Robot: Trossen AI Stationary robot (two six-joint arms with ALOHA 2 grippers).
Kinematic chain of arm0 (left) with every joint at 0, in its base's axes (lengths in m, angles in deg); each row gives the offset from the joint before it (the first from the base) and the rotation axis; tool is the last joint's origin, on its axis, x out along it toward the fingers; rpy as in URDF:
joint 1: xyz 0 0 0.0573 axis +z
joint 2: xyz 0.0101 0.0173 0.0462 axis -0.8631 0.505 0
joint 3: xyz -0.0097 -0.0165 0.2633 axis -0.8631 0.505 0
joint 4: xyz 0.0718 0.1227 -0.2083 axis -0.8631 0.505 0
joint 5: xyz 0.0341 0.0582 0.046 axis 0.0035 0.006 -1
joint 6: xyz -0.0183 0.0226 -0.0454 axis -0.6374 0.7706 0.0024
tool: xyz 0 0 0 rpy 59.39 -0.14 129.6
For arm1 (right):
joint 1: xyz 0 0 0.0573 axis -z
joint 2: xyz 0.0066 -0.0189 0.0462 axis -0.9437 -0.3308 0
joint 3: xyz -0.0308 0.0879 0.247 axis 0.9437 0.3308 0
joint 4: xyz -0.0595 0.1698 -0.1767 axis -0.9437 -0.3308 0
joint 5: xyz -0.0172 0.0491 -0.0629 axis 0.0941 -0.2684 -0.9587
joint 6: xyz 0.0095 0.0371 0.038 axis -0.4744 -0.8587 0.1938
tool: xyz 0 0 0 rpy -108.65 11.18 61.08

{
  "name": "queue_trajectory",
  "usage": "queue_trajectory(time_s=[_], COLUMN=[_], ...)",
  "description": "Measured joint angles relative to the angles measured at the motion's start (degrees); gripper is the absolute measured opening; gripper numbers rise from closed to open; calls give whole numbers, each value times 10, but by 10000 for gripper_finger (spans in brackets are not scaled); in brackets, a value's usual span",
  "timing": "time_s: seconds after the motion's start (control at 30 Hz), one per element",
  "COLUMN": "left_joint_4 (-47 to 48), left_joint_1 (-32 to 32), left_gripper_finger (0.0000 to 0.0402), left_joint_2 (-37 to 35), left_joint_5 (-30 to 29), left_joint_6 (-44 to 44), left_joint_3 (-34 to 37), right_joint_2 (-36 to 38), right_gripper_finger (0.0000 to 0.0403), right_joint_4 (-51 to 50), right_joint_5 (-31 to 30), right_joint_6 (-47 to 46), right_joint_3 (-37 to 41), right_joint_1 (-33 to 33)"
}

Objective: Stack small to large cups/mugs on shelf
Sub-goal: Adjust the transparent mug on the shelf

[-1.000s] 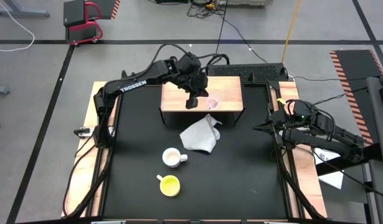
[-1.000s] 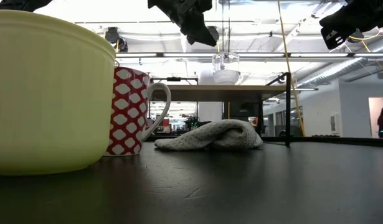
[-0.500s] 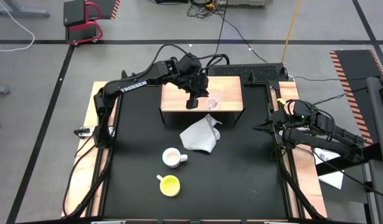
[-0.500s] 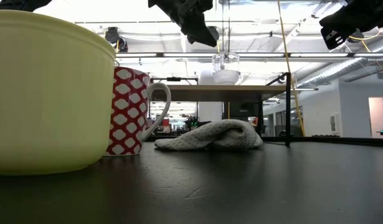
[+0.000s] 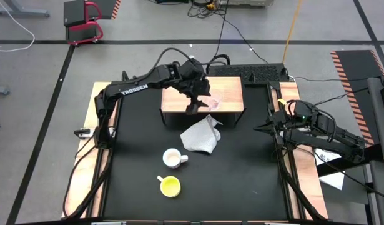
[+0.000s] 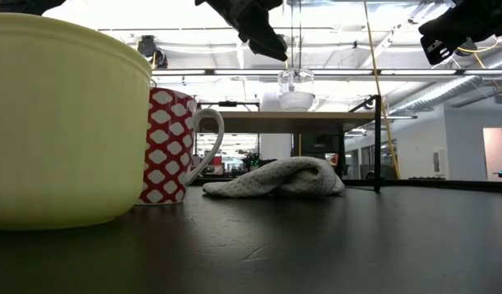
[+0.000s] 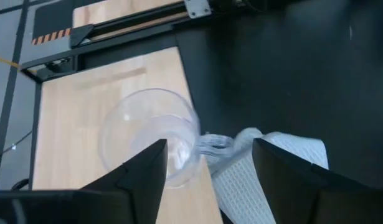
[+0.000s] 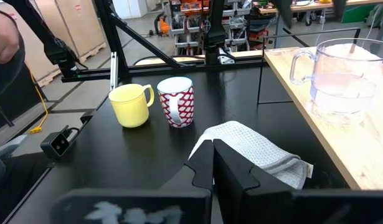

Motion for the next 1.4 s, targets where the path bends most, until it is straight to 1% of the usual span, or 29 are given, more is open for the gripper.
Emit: queue_trajectory(time_s=[0.13, 0.3, 0.6, 0.67, 0.8, 0.93, 1.27, 1.4], left_joint_4=[4, 5, 16, 16, 8, 9, -5, -9], left_joint_1=[-7, -6, -12, -13, -12, -12, -12, -12], left_gripper_finger=[241, 241, 241, 241, 241, 241, 241, 238], left_joint_2=[0, 0, 15, 22, 29, 31, 33, 33], left_joint_5=[-15, -19, -62, -78, -80, -98, -98, -89], left_joint_6=[18, 25, 79, 86, 97, 98, 99, 99], left_joint_3=[0, 0, 0, 0, 1, 1, 1, 1], right_joint_2=[0, 0, 0, 0, 0, 0, 0, 0], right_gripper_finger=[0, 0, 0, 0, 0, 0, 0, 0], right_joint_4=[0, 0, 0, 0, 0, 0, 0, 0], right_joint_5=[0, 0, 0, 0, 0, 0, 0, 0], right_joint_6=[0, 0, 0, 0, 0, 0, 0, 0], right_joint_3=[0, 0, 0, 0, 0, 0, 0, 0], right_joint_1=[0, 0, 0, 0, 0, 0, 0, 0])
